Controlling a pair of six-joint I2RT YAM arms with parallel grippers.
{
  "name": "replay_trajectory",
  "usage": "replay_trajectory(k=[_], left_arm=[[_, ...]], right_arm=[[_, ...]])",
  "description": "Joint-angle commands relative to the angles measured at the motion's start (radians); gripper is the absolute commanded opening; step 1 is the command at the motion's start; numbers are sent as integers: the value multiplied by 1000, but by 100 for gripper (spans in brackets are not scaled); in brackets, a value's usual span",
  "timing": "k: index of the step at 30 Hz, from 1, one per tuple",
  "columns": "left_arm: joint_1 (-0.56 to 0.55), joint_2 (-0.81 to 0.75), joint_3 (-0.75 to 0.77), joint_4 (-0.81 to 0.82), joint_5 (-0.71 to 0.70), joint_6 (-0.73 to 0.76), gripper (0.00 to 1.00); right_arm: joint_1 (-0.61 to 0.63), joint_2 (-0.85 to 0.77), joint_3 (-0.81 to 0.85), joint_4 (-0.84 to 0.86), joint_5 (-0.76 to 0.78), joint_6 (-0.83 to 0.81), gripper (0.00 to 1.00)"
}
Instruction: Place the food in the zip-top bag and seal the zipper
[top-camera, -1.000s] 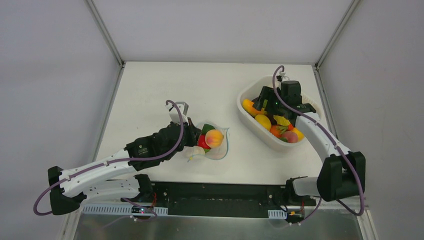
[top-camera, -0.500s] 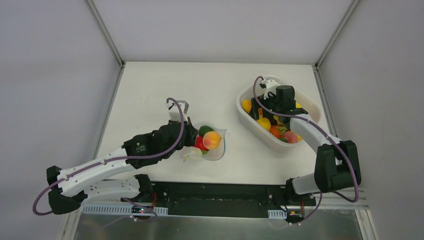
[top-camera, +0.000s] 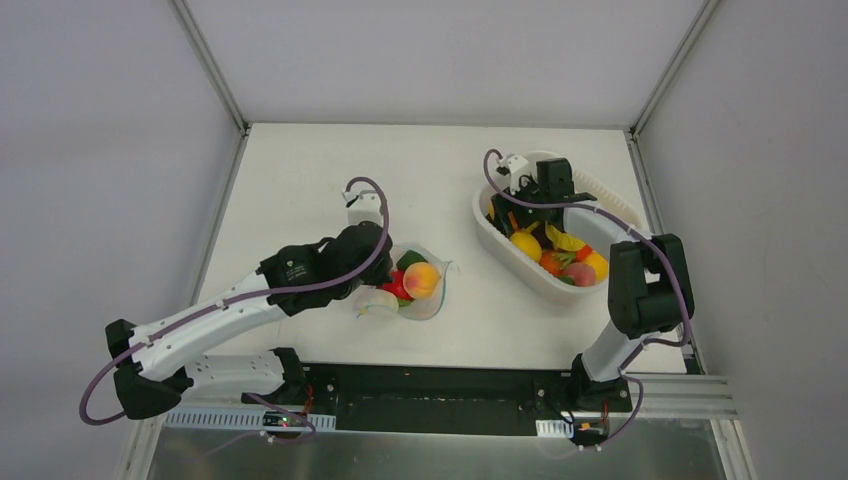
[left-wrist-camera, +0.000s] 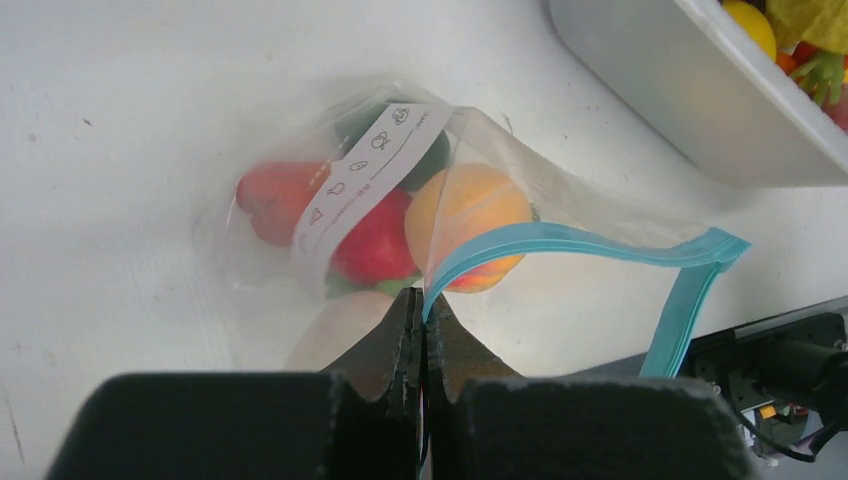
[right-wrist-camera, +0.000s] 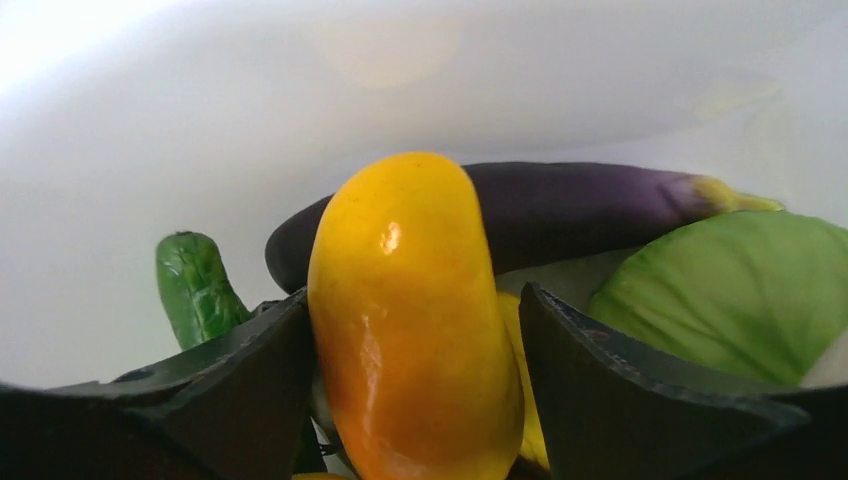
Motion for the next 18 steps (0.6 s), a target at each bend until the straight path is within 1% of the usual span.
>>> replay_trajectory(k=[1,4,6,10,14,18], left_arm=[[26,39,102,-105,32,-11,0],[46,58,101,-114,52,-15,0],[55,62,97,-120,68,-24,0],[65,52,85,-107,88,-31,0],[83,48,100,-100,114,1,0],[111,61,133,-105,164,40,0]], right_arm=[[-16,30,49,-44,-67,-27,68],[-20,5,54,-52,-68,-2,52],[-21,-39,49,-47,-67,22,44],[-23,-167,2,13,-70,96,38],[-23,-289,-68,84,-66,172,36],[-21,-357,-104,128,-94,287,35]])
